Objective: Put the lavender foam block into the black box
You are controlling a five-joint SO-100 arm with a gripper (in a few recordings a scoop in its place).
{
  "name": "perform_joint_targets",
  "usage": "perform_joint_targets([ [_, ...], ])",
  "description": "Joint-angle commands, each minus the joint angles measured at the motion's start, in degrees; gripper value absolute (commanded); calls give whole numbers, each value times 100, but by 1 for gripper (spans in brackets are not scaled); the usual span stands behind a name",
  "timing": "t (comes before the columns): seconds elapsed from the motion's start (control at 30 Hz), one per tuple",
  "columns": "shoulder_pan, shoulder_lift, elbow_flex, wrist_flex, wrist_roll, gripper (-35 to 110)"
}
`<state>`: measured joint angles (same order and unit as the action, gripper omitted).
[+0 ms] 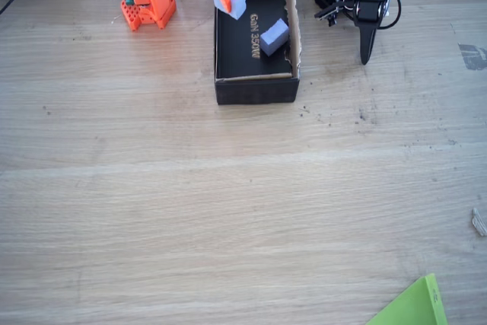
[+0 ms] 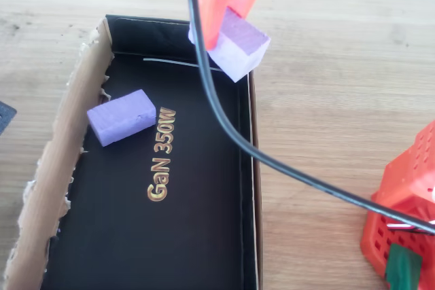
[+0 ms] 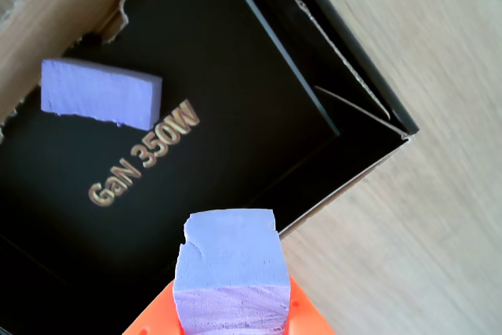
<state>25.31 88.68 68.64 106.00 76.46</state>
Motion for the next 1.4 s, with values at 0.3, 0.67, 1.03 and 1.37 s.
perform_joint_targets([
  [0.3, -176, -105, -202, -387, -88, 13],
  [0.67, -79, -9, -185, -642, -686, 31],
  [1.03, 879, 483, 773, -149, -220, 0],
  [1.37, 5335, 3691, 3384, -1310, -1890, 0],
])
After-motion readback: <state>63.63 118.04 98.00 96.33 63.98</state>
